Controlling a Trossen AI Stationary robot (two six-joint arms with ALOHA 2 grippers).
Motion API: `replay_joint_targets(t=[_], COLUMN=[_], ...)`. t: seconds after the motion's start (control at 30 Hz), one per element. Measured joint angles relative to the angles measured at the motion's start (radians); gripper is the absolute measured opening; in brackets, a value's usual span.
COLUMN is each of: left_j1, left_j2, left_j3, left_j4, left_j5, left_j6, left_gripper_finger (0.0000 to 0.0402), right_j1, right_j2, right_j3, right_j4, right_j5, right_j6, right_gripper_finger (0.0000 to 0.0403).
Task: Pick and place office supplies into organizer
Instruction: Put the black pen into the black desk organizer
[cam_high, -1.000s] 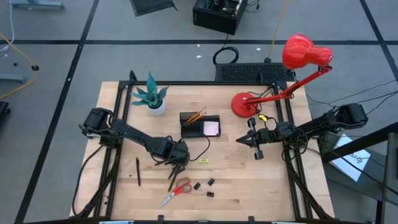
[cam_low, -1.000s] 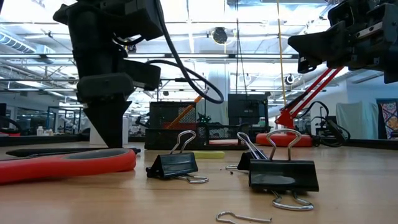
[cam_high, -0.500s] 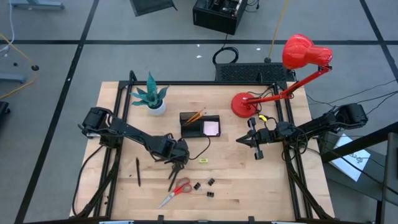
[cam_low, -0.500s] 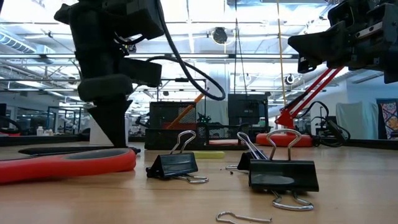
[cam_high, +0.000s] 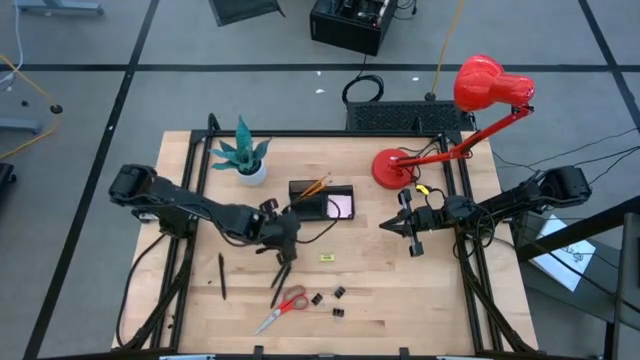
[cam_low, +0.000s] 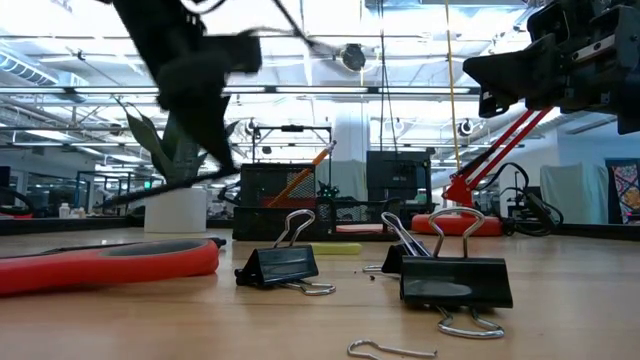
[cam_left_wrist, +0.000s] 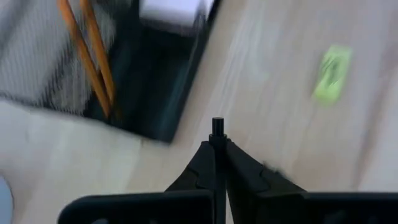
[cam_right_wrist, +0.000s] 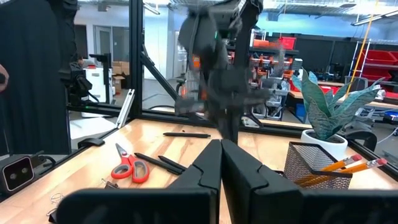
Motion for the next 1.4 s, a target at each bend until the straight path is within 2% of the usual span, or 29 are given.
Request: replay_joint_targets(t=[0.17,0.33,0.47,0.57,0.73,0.87,1.07,1.23,1.4], left_j1=[0.006,0.034,0.078,0.124,0.221,0.288,0.364,0.392,0.394], left_j2=[-0.121,-0.213,-0.232,-0.226,-0.177,-0.147,-0.059,0.024,0.083], left_j3=[0.001,0.003,0.004,0.004,0.003,0.003,0.003,0.003,0.003], left_j4=[0.217,0.459,0.580,0.609,0.615,0.630,0.623,0.622,0.623], left_j5=[-0.035,-0.043,-0.062,-0.076,-0.056,0.011,0.046,0.091,0.092], left_j6=[0.191,0.416,0.557,0.628,0.614,0.587,0.540,0.501,0.499], left_gripper_finger=[0.0025,0.0015,0.0014,0.0023,0.0020,0.0014,0.0025,0.0020,0.0016], right_j1=[0.000,0.000,0.000,0.000,0.000,0.000,0.000,0.000,0.000], right_j2=[0.000,0.000,0.000,0.000,0.000,0.000,0.000,0.000,0.000], right_j3=[0.000,0.000,0.000,0.000,0.000,0.000,0.000,0.000,0.000], right_j4=[0.000,-0.002,-0.002,-0.001,-0.003,-0.009,-0.029,-0.031,-0.031], right_j5=[0.000,0.000,0.000,0.000,0.000,0.000,0.000,0.000,0.000], right_j6=[0.000,0.000,0.000,0.000,0.000,0.000,0.000,0.000,0.000], right_gripper_finger=[0.0004,0.0004,0.0004,0.0004,0.0004,0.0004,0.0004,0.0004,0.0004])
